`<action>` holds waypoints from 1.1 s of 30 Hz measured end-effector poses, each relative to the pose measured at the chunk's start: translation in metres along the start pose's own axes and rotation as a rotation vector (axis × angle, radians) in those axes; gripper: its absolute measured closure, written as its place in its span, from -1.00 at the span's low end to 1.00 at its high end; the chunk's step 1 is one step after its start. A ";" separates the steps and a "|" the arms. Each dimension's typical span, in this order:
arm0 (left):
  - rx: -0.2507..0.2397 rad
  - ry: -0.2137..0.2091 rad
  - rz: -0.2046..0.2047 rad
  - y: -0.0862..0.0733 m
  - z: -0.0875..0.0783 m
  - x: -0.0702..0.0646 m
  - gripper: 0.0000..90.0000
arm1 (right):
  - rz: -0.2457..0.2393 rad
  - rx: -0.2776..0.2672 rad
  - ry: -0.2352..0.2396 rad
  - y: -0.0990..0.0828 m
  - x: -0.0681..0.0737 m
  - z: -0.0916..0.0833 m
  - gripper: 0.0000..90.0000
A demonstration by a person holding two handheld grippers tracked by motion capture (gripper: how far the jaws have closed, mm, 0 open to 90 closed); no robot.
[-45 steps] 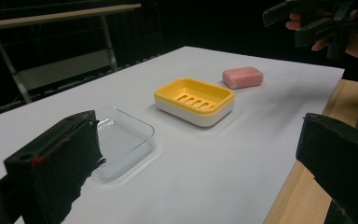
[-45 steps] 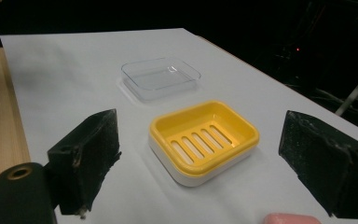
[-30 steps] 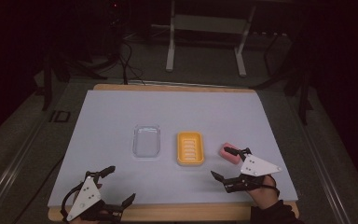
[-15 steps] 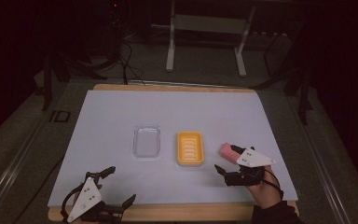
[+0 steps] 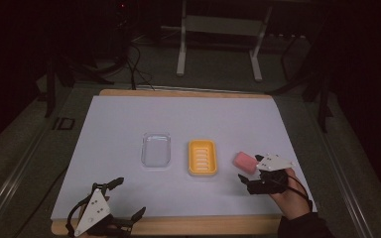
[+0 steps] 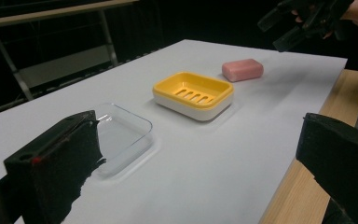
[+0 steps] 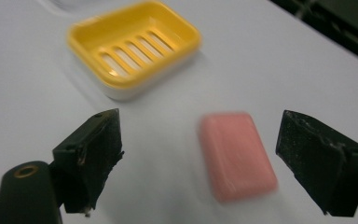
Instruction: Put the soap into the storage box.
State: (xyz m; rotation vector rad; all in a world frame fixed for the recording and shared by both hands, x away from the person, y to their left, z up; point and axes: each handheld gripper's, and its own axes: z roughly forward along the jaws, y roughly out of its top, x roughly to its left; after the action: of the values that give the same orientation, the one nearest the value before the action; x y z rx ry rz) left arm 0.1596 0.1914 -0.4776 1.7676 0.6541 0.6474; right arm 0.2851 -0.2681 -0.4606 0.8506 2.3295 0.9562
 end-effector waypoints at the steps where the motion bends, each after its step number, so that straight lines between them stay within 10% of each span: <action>1: 0.000 0.000 0.000 0.000 0.000 0.000 -0.99 | 0.027 0.018 0.003 -0.001 -0.002 0.000 -0.68; 14: 0.000 0.000 0.003 0.000 0.000 0.000 -0.99 | 0.236 0.254 0.021 -0.013 -0.017 0.006 -0.68; 33: 0.004 -0.003 0.012 0.000 0.001 -0.002 -0.99 | 0.283 0.594 0.180 -0.014 -0.044 0.007 -0.68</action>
State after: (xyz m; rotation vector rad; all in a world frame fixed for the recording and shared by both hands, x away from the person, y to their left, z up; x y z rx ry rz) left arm 0.1590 0.1896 -0.4780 1.7770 0.6436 0.6512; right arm 0.3149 -0.3040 -0.4669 1.4034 2.7496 0.4427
